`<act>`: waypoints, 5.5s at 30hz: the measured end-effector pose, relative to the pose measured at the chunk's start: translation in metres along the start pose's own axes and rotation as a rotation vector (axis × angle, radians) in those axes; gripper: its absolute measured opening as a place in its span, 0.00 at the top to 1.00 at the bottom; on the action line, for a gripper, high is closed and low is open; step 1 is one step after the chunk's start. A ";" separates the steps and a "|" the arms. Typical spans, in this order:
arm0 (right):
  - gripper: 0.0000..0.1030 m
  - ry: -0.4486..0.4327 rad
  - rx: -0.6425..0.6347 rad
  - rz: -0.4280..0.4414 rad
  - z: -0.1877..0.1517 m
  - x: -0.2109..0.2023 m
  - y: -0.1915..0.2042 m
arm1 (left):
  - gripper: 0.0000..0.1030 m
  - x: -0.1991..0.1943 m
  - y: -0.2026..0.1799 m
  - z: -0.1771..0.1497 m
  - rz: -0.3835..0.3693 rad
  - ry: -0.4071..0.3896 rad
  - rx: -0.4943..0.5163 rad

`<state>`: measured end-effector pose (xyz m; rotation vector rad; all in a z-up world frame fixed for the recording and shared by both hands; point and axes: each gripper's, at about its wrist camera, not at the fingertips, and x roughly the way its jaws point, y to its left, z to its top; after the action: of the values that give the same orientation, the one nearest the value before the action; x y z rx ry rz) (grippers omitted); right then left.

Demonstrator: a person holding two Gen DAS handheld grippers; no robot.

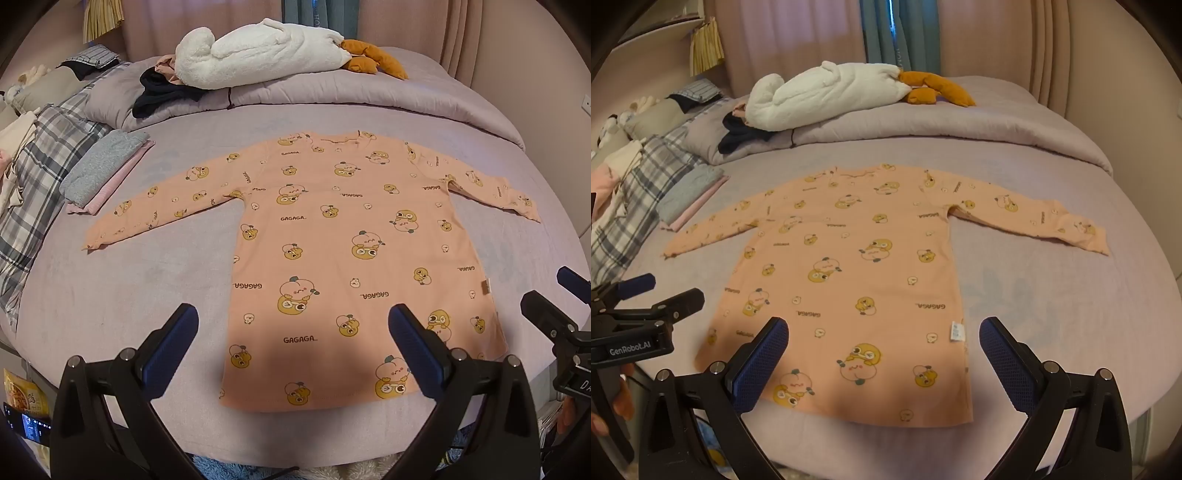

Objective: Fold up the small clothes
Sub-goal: 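Move both grippers over the peach shirt toward its sleeves, then grasp the sleeve cuff nearest the right gripper and lift it, then fold the held sleeve across the shirt body and release it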

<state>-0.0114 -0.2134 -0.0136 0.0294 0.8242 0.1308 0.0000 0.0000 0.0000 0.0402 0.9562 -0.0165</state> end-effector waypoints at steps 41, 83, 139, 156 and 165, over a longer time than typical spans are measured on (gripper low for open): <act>0.01 0.033 0.049 0.023 -0.007 0.012 -0.009 | 0.00 0.025 -0.002 -0.005 -0.046 0.040 -0.027; 0.01 -0.196 1.055 0.154 -0.005 0.116 -0.330 | 0.00 0.129 -0.043 0.066 -0.363 0.211 -0.189; 0.61 0.111 -0.522 0.081 0.127 0.209 0.177 | 0.00 0.107 0.193 -0.002 -0.253 0.123 -0.607; 0.78 0.101 -0.269 0.334 0.158 0.190 0.118 | 0.01 0.103 0.249 -0.020 -0.238 0.046 -0.761; 0.81 0.145 -0.389 0.211 0.127 0.235 0.170 | 0.01 0.108 0.266 -0.031 -0.241 0.058 -0.787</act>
<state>0.2218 -0.0120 -0.0852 -0.2634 0.9279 0.4947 0.0457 0.2672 -0.0985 -0.8028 0.9668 0.1394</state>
